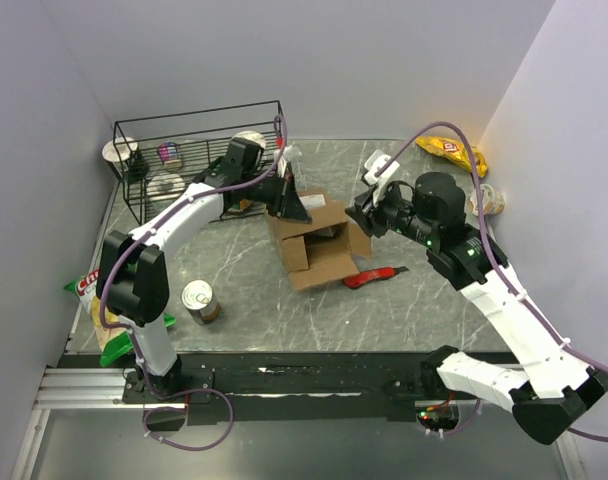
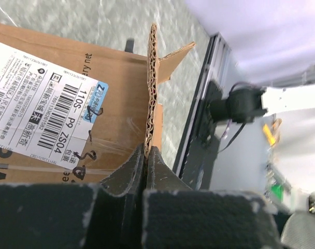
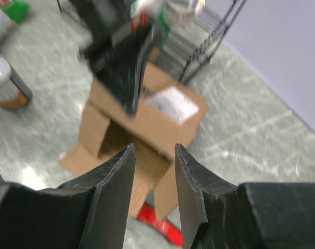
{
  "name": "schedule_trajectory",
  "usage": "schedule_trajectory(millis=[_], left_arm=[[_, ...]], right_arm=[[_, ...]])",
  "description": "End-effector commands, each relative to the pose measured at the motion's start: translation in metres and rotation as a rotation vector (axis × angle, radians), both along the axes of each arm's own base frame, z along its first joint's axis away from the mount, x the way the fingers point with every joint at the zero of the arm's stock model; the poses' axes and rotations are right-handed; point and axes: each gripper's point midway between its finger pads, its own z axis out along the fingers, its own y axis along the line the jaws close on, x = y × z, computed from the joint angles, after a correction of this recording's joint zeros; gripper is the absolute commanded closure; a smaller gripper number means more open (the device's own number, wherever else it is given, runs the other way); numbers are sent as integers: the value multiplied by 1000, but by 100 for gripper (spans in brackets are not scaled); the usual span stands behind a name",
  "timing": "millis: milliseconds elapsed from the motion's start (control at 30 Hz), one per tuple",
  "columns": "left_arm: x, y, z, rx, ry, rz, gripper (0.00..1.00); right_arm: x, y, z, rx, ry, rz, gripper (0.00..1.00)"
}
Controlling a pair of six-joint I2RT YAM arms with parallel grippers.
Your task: Unpack the express box
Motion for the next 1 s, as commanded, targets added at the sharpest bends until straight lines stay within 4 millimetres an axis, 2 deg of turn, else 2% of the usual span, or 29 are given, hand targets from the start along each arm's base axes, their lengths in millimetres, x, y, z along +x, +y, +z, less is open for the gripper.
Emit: schedule_trajectory(millis=[0,167,300,433,467,500,533,567,600,633,667,700,733,867,967], left_arm=[[21,6,41,-118,26,86,99],[16,3,55,-176,76,50,99],[13,4,57,-189,86,34,99],[9,7,60,-215,119,7,99],[8,8,62,-223,117,-3,99],[7,10,64,-227,119,-6,99],[5,11,66,-234,124,-19,99],[-1,11,75,-266,111,-71,99],[-8,13,84,-288,141,-89,99],[-13,15,85,-303,162,-108,99],[-18,15,97,-329,151,-125,99],[-22,16,97,-331,161,-139,99],[-25,17,94,-328,170,-139,99],[-26,19,80,-297,115,-126,99],[-27,20,70,-271,140,-95,99]], right_arm=[[-6,-12,-36,-123,60,-6,57],[-21,6,-56,-272,-24,227,62],[-22,18,-58,-363,-201,378,62],[-15,26,-73,-495,-357,522,62],[-13,30,-81,-516,-350,551,62],[-9,33,-74,-531,-383,568,62],[-13,33,-77,-537,-358,603,61],[-12,38,-82,-545,-338,630,60],[-9,40,-66,-551,-374,642,60],[-14,41,-65,-553,-361,676,60],[-18,39,-73,-568,-312,708,60],[-20,40,-65,-572,-324,719,59],[-20,39,-67,-581,-315,728,59],[-26,33,-86,-631,-296,774,50],[-33,28,-103,-662,-241,832,48]])
